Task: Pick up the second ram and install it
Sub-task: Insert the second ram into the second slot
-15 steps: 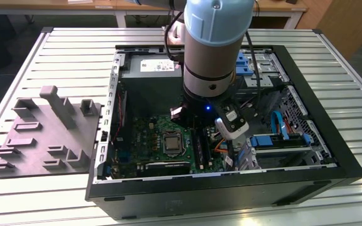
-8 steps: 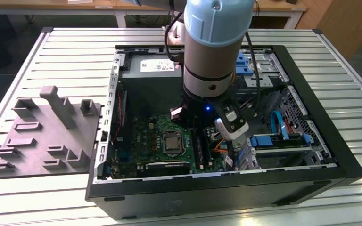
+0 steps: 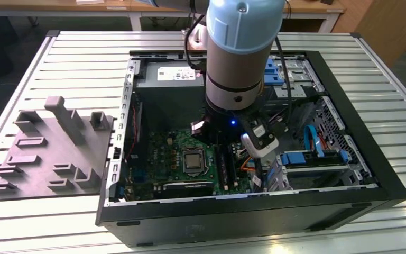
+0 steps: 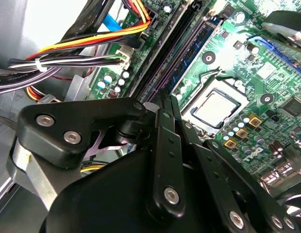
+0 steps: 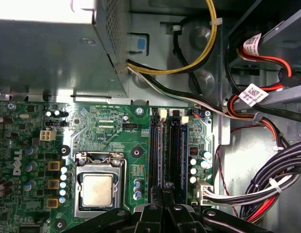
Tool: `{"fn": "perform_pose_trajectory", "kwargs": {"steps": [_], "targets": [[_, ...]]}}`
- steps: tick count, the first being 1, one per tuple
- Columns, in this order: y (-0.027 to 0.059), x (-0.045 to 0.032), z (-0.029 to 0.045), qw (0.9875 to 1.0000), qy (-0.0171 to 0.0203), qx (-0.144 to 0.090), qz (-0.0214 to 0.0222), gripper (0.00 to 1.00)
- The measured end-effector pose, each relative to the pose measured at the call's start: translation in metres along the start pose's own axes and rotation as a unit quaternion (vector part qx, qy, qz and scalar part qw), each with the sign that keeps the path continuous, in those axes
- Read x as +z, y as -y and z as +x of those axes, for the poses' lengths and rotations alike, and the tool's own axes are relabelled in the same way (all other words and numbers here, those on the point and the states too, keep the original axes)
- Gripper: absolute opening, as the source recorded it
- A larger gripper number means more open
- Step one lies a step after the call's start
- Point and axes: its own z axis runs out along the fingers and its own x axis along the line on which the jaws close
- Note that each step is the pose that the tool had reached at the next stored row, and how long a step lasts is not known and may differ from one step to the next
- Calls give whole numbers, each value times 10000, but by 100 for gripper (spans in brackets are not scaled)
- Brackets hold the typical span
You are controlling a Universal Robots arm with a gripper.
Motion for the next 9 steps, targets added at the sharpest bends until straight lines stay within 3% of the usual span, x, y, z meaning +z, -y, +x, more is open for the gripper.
{"fn": "perform_pose_trajectory", "kwargs": {"steps": [9], "targets": [[1,10,0,10000,1,15,1,11]]}}
